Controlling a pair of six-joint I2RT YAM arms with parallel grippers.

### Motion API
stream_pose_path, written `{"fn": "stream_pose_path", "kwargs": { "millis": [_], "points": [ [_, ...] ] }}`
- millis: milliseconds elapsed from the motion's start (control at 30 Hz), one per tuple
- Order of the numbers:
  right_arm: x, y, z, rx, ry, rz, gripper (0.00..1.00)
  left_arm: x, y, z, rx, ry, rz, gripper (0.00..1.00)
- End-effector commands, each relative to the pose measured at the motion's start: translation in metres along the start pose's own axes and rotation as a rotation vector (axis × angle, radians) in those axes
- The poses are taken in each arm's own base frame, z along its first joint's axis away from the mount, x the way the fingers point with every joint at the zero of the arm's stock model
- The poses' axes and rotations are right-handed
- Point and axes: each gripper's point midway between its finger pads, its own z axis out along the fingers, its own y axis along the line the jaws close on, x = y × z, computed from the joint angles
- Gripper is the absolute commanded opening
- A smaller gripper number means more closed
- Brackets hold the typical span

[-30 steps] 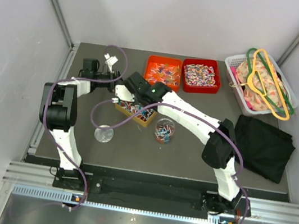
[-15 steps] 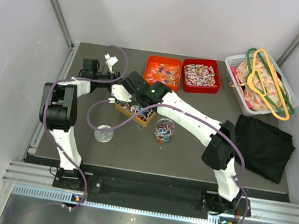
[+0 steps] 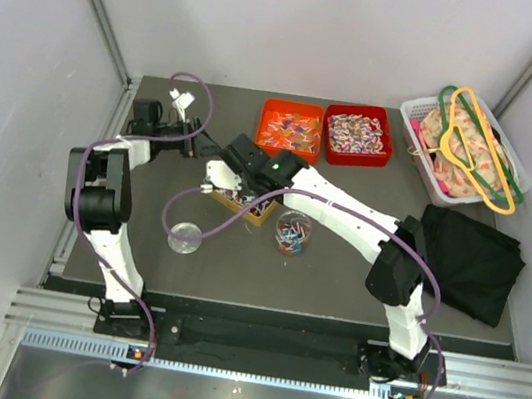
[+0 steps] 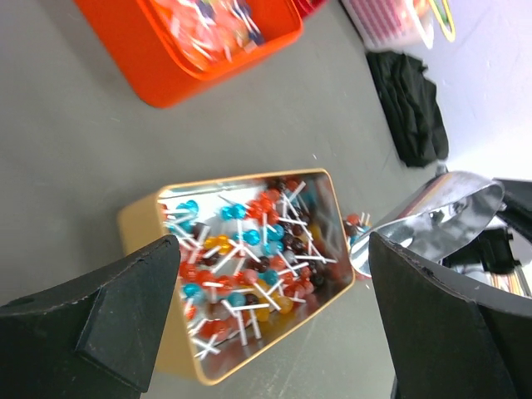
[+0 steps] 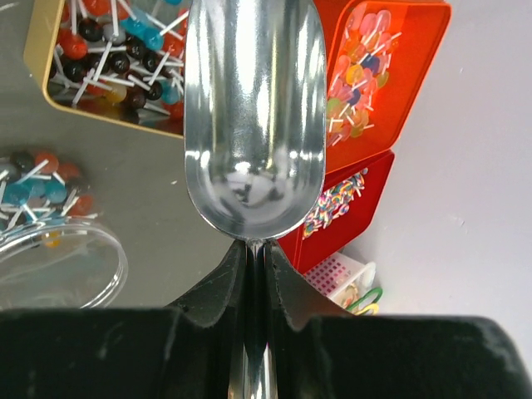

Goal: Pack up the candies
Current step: Adjust the spatula, then scoop the fake candies from the storage box.

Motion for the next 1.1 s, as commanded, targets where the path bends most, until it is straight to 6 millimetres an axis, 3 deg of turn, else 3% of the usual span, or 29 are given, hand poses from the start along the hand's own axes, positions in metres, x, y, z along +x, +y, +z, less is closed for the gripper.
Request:
{"fn": "stream_pose_path", "kwargs": {
  "millis": [0,333,767,1067],
  "points": [
    [0.004,-0.008,-0.026,0.025,-0.008,-0.01,0.0,-0.025,-0.007,-0.008,0.024,-0.037,0.084,0.99],
    [0.016,0.009,0.009,-0.002,0.136,-0.163,0.0,0.009,0.003,-0.005,0.038,-0.003,0.017,0.99],
    [0.025,0.02,0.031,-0.005,0.273,-0.364,0.0,0.017,0.006,-0.005,0.052,0.006,0.009,0.99],
    [0.013,0.024,0.056,-0.012,0.295,-0.446,0.0,0.021,0.004,-0.005,0.064,0.01,0.006,0.99]
  ]
}}
